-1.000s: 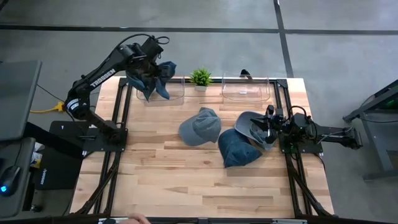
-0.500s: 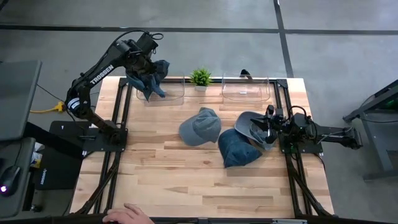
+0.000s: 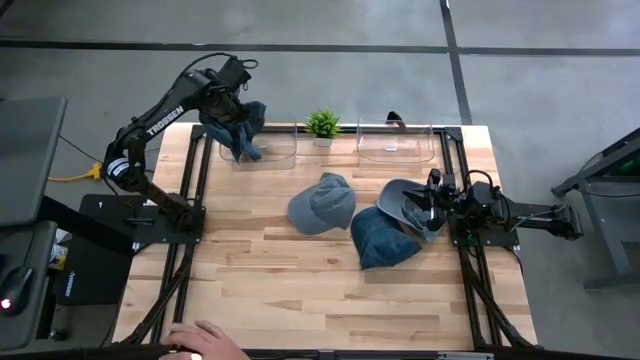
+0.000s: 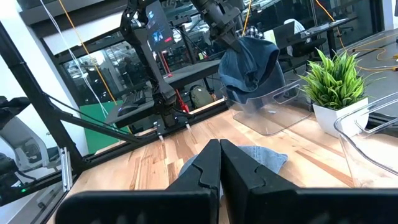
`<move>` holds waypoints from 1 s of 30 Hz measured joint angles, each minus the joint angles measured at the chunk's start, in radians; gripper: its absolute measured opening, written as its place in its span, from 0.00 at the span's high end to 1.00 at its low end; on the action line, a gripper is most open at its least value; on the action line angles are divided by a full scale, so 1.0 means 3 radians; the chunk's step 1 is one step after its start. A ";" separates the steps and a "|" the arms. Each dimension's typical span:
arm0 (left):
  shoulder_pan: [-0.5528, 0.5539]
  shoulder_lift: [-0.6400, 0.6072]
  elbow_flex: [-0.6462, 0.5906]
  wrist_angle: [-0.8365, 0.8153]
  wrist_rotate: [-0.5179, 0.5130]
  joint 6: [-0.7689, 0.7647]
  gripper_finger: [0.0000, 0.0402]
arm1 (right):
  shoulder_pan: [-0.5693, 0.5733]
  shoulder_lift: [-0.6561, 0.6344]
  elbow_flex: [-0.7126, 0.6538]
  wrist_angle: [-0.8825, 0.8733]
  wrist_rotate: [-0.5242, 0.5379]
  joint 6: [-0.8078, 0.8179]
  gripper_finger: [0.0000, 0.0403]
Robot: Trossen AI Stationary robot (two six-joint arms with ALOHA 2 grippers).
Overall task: Pick & Place hat
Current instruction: Put the left dark blue cap into the left transparent bin
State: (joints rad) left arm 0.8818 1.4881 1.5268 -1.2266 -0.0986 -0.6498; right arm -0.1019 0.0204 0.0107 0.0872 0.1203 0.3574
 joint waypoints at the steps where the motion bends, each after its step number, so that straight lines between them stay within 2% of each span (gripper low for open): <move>1: 0.0013 0.0002 -0.0007 -0.0003 -0.0005 0.0003 1.00 | 0.0000 0.0000 0.0000 0.0000 -0.0001 -0.0001 1.00; 22: 0.0304 -0.0113 -0.0319 0.0100 -0.0056 0.0093 0.99 | 0.0000 0.0000 -0.0001 0.0000 0.0000 0.0000 1.00; 30: 0.0420 -0.0219 -0.0321 0.0085 -0.0186 0.0146 0.88 | 0.0001 0.0000 0.0000 0.0001 0.0000 0.0000 1.00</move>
State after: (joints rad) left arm 1.0077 1.4224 1.4303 -1.2012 -0.1543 -0.6060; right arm -0.1017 0.0204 0.0107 0.0874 0.1203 0.3574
